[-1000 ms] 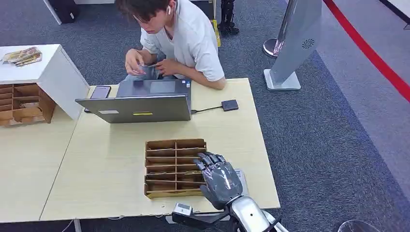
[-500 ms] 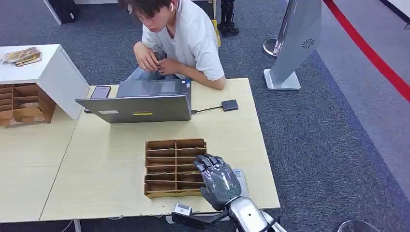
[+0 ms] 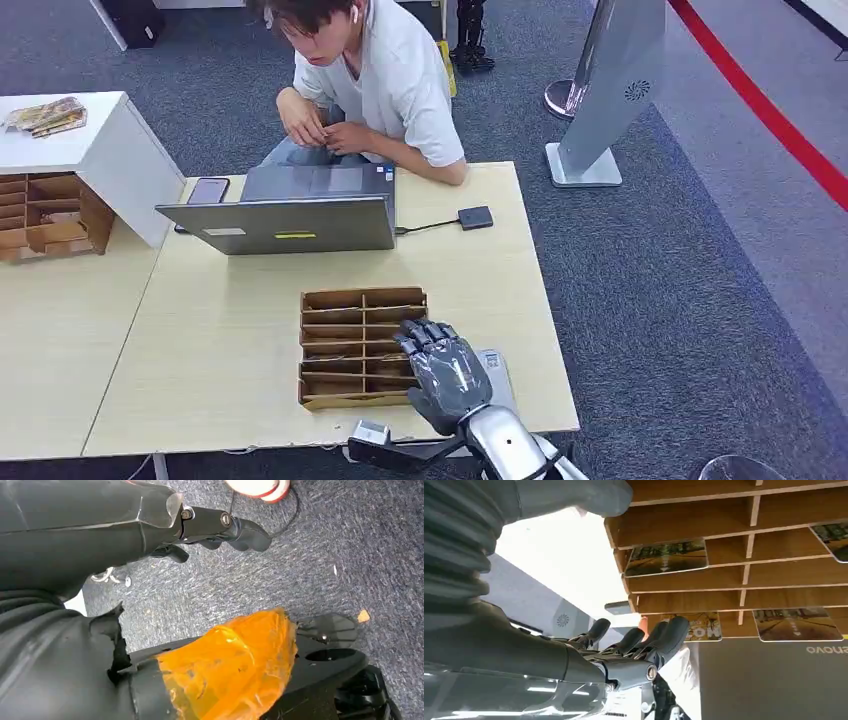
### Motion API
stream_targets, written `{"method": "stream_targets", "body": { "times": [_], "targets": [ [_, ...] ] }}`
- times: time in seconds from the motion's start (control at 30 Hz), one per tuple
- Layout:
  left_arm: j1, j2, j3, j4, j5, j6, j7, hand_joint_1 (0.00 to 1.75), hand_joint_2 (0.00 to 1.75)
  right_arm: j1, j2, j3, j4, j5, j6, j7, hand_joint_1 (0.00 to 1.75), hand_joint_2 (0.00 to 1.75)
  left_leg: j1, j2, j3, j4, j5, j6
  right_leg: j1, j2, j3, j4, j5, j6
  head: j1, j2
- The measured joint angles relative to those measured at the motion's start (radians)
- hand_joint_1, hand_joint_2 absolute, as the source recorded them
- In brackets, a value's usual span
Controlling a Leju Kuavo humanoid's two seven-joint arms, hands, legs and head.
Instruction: Pass the card to the sensor for recognition and then transmit it.
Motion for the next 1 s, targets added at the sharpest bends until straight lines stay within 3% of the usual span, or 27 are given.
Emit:
{"method": "stream_targets", "body": {
  "times": [1.0],
  "targets": [
    [-0.001, -0.003, 0.033, -0.008, -0.034, -0.012, 0.003, 0.00, 0.00, -0.011, 0.014, 0.004, 0.039, -0.003, 0.014, 0.000, 0.42, 1.75, 0.000, 0.000, 0.000, 0.000, 0.000, 0.000, 0.000, 0.000, 0.000, 0.000, 0.000, 0.000, 0.000, 0.000]
  ]
}}
